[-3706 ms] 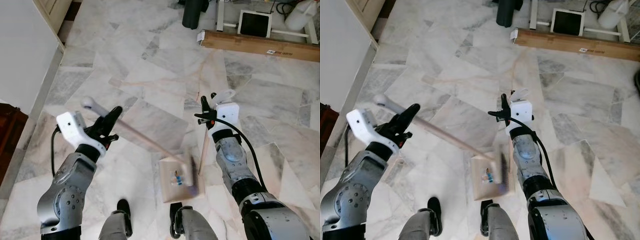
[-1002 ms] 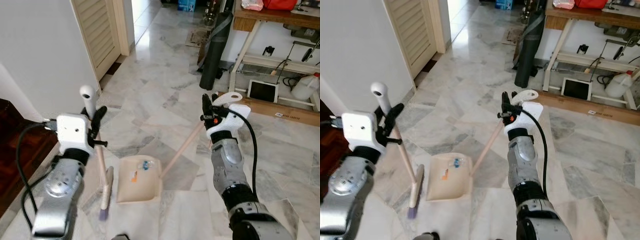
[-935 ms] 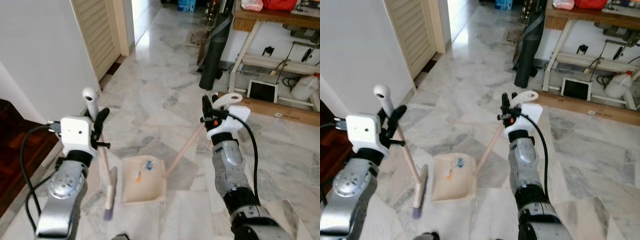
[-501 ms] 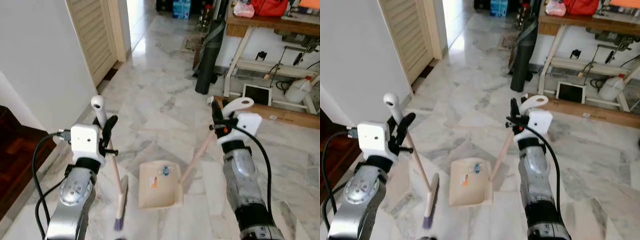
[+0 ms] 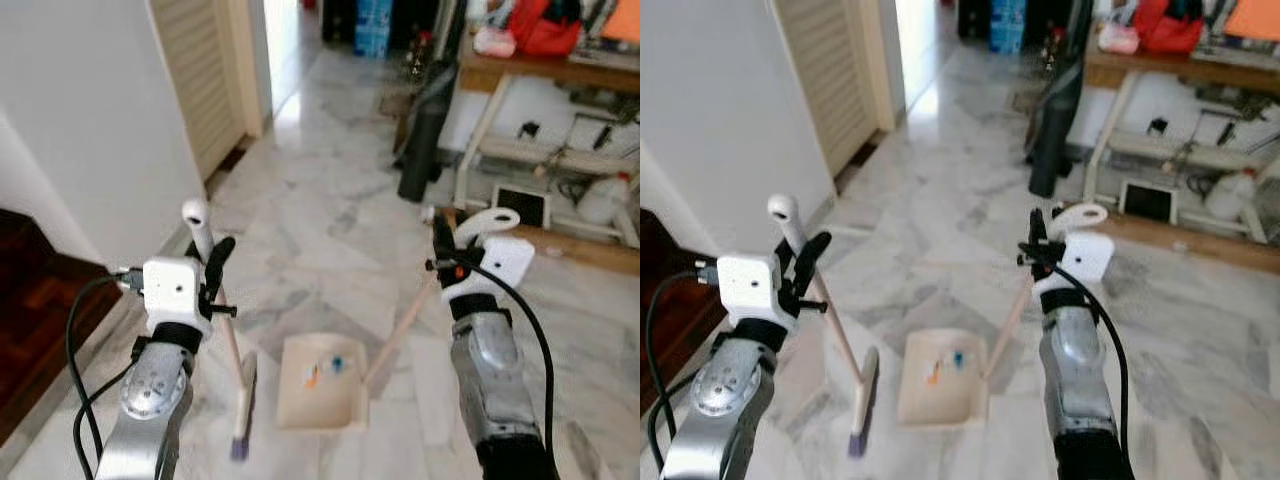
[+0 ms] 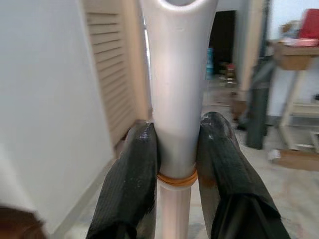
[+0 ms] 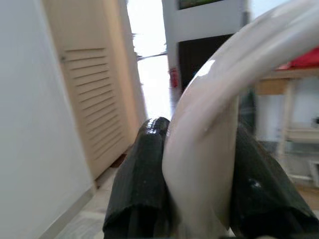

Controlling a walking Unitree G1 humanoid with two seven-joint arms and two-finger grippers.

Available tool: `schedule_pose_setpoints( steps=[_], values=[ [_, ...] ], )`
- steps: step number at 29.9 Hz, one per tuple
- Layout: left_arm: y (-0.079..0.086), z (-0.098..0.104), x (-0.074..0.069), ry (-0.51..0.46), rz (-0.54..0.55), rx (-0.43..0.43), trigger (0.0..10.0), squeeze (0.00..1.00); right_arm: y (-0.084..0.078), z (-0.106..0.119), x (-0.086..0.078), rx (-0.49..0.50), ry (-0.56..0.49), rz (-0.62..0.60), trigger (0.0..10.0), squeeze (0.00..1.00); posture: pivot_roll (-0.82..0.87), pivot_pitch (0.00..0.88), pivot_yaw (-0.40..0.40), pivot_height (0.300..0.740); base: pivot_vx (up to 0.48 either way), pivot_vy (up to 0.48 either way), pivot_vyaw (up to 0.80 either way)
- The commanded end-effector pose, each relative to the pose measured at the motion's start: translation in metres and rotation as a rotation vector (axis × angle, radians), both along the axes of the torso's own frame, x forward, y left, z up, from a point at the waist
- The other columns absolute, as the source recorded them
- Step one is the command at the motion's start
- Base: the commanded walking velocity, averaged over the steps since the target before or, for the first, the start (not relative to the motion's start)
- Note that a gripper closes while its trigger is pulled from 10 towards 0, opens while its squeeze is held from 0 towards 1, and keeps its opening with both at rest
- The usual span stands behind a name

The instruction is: Sweep floor

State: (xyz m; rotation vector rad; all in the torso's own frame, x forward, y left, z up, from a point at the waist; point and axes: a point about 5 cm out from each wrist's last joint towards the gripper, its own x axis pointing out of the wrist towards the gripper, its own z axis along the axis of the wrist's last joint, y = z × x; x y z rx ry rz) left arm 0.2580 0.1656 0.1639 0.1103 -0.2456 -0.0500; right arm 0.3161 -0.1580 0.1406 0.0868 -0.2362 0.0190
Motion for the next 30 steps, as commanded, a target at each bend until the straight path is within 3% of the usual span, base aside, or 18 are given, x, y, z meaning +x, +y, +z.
schedule_pose_setpoints(
  steps=[1, 14, 30],
  values=[
    [0.003, 0.003, -0.001, -0.031, 0.023, 0.023, 10.0, 0.00, 0.008, 0.021, 0.001, 0.025, -0.082, 0.015, 10.0, 0.00, 0.02, 0.025, -0.009, 0.740, 0.000, 0.000, 0.80],
    [0.005, 0.002, -0.005, -0.027, 0.054, 0.045, 10.0, 0.00, 0.014, 0.021, 0.001, 0.064, -0.059, 0.021, 10.0, 0.00, 0.03, 0.048, 0.003, 0.740, 0.000, 0.000, 0.80],
    [0.007, -0.003, -0.012, -0.016, 0.098, 0.077, 10.0, 0.00, 0.021, 0.016, -0.003, 0.071, -0.035, 0.054, 10.0, 0.00, 0.04, 0.003, -0.005, 0.740, 0.000, 0.000, 0.80]
  ],
)
